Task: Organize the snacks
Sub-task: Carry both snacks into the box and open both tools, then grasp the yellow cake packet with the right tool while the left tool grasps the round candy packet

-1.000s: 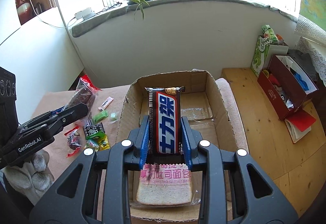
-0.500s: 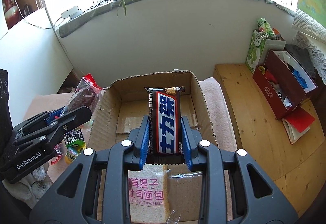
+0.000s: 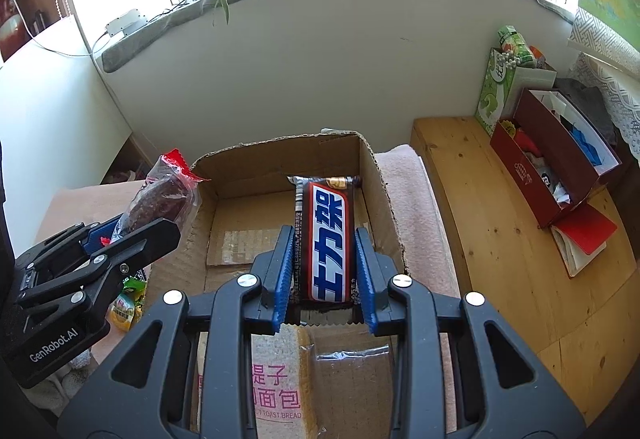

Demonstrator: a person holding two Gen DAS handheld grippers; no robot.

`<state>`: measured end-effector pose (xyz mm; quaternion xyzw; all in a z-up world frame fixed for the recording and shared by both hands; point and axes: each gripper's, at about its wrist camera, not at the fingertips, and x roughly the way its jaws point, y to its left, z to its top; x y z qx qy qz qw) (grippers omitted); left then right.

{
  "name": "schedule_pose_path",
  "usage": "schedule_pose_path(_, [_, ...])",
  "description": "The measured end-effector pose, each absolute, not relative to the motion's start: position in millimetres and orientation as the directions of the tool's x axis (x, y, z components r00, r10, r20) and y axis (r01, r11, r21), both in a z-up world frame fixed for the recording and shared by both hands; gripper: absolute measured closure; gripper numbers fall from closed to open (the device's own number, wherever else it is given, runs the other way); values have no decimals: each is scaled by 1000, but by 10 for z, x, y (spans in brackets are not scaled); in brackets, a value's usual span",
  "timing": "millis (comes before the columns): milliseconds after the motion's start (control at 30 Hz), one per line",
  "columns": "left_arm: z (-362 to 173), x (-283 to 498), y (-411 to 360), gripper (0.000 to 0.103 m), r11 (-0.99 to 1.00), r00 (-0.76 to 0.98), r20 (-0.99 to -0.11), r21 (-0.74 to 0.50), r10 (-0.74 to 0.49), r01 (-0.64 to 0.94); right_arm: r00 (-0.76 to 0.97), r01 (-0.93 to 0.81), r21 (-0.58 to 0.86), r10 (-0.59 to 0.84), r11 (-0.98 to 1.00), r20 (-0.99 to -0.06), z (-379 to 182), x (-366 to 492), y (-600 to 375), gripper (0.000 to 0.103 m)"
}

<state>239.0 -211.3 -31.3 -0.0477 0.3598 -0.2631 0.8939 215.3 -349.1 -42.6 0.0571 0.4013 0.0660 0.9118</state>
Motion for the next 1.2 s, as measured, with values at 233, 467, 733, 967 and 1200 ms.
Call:
schedule_pose_path(233, [-287, 2370, -2088, 59, 859, 610, -613, -275, -503, 431, 691, -56, 152, 148, 987, -708, -375, 2100, -3530, 46])
schedule_pose_path(467, [-209, 2267, -2038, 59, 856, 623, -595, -274, -508, 438, 697, -52, 152, 145, 987, -702, -311, 2021, -3534, 46])
schedule_pose_path(733, [-50, 2071, -1897, 59, 854, 647, -562, -269, -515, 445, 715, -57, 143, 141, 988, -685, -173, 1806, -3412, 45])
schedule_pose_path(967, [53, 1891, -1641, 59, 863, 676, -540, -263, -502, 431, 728, -88, 146, 163, 985, -666, -56, 1583, -3189, 45])
schedule_pose_path(1200, [133, 1793, -1219, 59, 882, 700, -537, -265, -471, 390, 737, -142, 154, 209, 978, -643, 29, 1317, -2867, 45])
